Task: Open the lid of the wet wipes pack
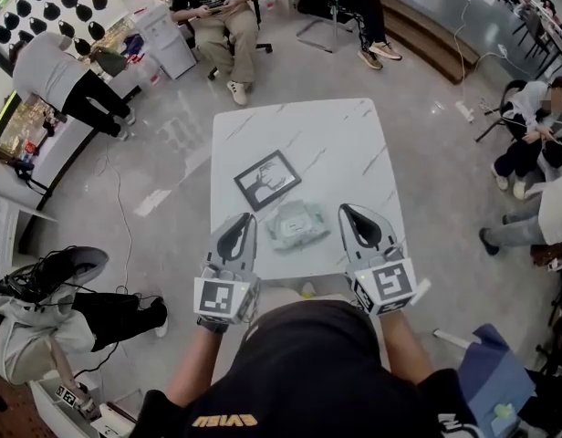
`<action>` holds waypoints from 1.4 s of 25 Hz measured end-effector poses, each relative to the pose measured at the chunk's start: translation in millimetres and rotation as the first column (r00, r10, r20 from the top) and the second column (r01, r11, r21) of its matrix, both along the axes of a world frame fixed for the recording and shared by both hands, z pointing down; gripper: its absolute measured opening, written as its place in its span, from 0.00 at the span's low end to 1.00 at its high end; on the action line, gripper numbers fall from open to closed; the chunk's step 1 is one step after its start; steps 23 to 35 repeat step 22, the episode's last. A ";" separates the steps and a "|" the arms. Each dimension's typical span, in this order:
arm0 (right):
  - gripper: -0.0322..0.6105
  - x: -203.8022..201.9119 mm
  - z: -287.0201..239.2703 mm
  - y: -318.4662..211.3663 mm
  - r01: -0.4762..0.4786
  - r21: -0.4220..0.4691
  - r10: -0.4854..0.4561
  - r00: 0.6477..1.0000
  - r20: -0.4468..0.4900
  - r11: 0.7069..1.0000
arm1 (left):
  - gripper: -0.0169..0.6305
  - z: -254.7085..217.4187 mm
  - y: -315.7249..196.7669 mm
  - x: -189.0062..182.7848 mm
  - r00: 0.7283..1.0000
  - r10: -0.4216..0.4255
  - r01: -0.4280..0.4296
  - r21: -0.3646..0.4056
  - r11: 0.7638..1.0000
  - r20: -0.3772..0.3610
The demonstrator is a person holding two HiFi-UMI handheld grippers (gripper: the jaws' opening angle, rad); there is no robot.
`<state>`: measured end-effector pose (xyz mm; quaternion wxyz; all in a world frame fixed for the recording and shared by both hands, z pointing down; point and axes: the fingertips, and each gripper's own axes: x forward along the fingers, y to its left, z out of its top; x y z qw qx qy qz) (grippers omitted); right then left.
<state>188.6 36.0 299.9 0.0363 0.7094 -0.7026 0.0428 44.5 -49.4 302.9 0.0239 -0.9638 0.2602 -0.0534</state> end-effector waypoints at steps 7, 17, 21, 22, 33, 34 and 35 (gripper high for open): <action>0.05 -5.7 -1.6 3.9 -0.002 0.007 0.002 1.000 -0.025 1.000 | 0.08 2.2 4.6 -8.2 0.999 -0.004 0.004 0.006 1.000 0.035; 0.05 -3.6 7.0 8.5 -0.011 -0.018 0.010 1.000 -0.024 1.000 | 0.09 7.9 10.6 -14.7 1.000 0.009 -0.009 0.011 1.000 0.024; 0.05 1.2 9.8 2.4 0.016 -0.023 -0.017 1.000 -0.009 1.000 | 0.09 11.1 10.2 -18.6 0.999 0.001 0.000 -0.015 1.000 0.038; 0.05 3.0 10.7 0.5 0.019 -0.026 -0.019 1.000 -0.006 0.999 | 0.09 12.6 9.7 -19.9 0.999 0.000 0.001 -0.022 1.000 0.044; 0.05 3.0 10.7 0.5 0.019 -0.026 -0.019 1.000 -0.006 0.999 | 0.09 12.6 9.7 -19.9 0.999 0.000 0.001 -0.022 1.000 0.044; 0.05 3.0 10.7 0.5 0.019 -0.026 -0.019 1.000 -0.006 0.999 | 0.09 12.6 9.7 -19.9 0.999 0.000 0.001 -0.022 1.000 0.044; 0.05 3.0 10.7 0.5 0.019 -0.026 -0.019 1.000 -0.006 0.999 | 0.09 12.6 9.7 -19.9 0.999 0.000 0.001 -0.022 1.000 0.044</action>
